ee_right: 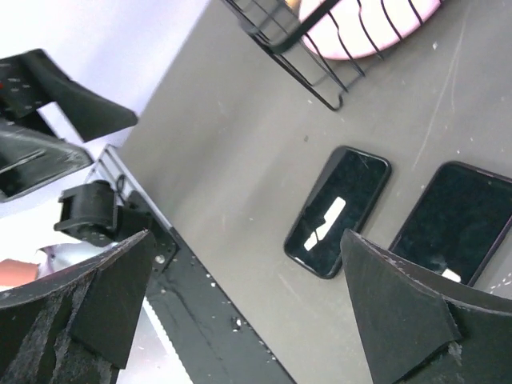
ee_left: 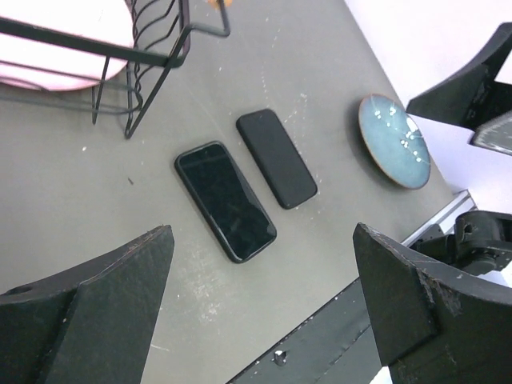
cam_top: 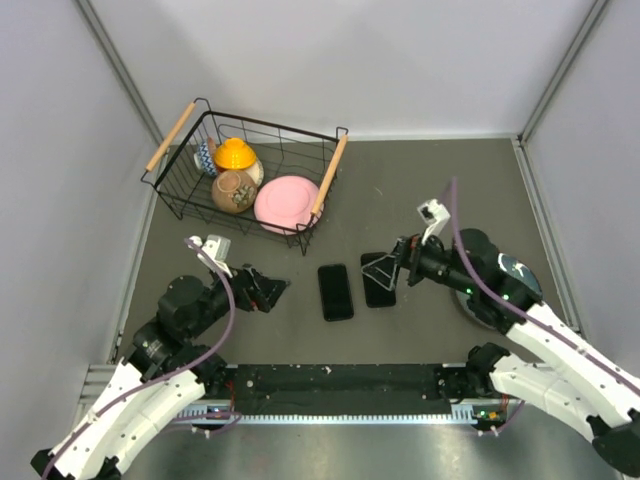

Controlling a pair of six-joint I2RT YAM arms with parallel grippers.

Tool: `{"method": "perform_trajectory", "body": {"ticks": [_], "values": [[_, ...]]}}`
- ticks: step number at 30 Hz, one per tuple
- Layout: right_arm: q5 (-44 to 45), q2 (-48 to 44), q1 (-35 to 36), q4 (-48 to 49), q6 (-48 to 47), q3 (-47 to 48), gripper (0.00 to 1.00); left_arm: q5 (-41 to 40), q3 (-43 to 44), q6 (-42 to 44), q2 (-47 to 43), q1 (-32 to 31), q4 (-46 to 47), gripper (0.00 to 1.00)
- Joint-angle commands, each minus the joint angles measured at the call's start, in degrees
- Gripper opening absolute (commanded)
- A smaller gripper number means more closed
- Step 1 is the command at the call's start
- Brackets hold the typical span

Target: Put the phone into the phone case

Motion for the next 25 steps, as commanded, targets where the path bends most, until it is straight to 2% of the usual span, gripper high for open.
{"method": "perform_trajectory", "body": {"ticks": [1, 8, 15, 25], "values": [[-1.05, -8.22, 0.02, -5.01, -0.77, 1.83, 0.99, -0.59, 4.37, 2.63, -1.22, 0.13, 0.56, 0.99], [2.72, -17.03, -0.07, -5.1, 4.15, -0.63, 0.99, -0.06, 4.38, 2.1, -6.23, 0.13, 3.19, 0.99], [5.78, -18.27, 0.02, -5.45, 4.59, -3.53, 0.99, 3.45, 1.3, -1.33, -8.43, 0.13, 6.79, 0.99], [10.1, -18.88, -0.07, -6.59, 4.51, -3.36, 0.99, 3.63, -0.89, -2.91, -8.52, 0.04, 7.76, 0.99]]}}
